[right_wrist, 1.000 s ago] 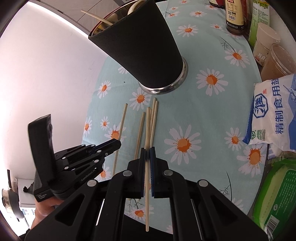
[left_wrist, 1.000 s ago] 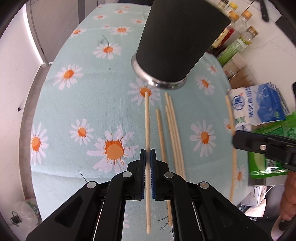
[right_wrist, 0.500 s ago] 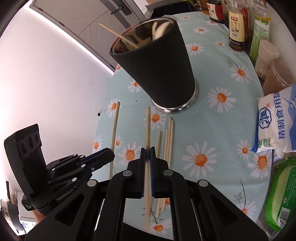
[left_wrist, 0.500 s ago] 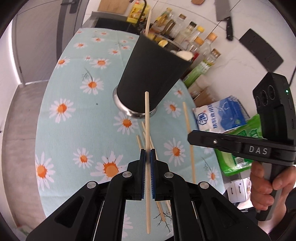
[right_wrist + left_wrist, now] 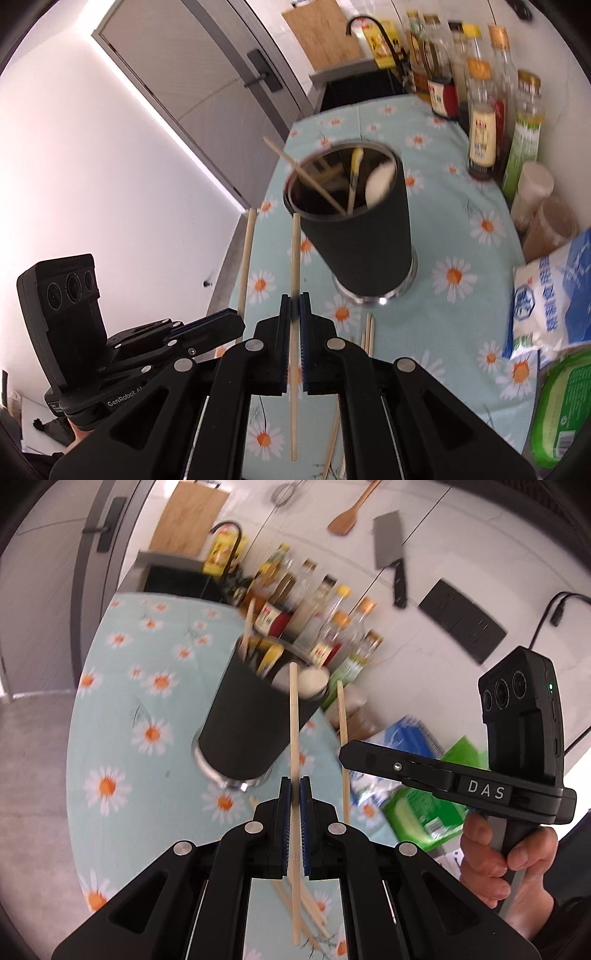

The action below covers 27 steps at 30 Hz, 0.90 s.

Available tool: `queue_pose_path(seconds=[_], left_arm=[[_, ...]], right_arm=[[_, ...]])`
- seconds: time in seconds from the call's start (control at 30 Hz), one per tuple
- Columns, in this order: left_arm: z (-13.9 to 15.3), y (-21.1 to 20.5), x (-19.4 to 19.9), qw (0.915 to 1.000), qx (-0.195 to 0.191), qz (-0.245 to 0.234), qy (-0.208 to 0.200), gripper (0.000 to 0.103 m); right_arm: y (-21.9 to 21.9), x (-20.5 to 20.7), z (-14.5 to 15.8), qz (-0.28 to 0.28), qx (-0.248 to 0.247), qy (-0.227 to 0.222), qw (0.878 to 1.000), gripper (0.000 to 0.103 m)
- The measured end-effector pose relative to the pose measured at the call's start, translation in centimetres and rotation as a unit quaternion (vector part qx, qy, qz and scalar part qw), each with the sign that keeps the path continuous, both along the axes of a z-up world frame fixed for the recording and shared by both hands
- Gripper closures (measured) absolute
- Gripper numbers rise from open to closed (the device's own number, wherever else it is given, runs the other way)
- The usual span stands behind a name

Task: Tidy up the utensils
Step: 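Carry both chopsticks up over the black holder with both grippers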

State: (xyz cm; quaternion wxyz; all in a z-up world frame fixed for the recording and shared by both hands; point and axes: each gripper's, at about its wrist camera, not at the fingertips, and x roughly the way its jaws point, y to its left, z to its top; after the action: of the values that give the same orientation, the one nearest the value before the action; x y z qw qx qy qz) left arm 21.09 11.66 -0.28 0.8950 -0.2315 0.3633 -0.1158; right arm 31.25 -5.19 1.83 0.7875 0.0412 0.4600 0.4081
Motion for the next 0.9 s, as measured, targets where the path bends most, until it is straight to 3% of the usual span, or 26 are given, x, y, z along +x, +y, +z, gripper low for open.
queue_pose_path(seconds=[0.4, 0.9], left_arm=[[4.2, 0.9, 3.1, 0.9956, 0.005, 0.016, -0.093, 0.099], [7.9, 1.4, 8.4, 0.9794, 0.055, 0.051, -0.187, 0.099]], right_arm=[[-0.1, 4.1, 3.3, -0.044, 0.030, -0.043, 0.998, 0.097], [0.1, 7.7, 8.0, -0.087, 0.097, -0.135, 0.982, 0.097]])
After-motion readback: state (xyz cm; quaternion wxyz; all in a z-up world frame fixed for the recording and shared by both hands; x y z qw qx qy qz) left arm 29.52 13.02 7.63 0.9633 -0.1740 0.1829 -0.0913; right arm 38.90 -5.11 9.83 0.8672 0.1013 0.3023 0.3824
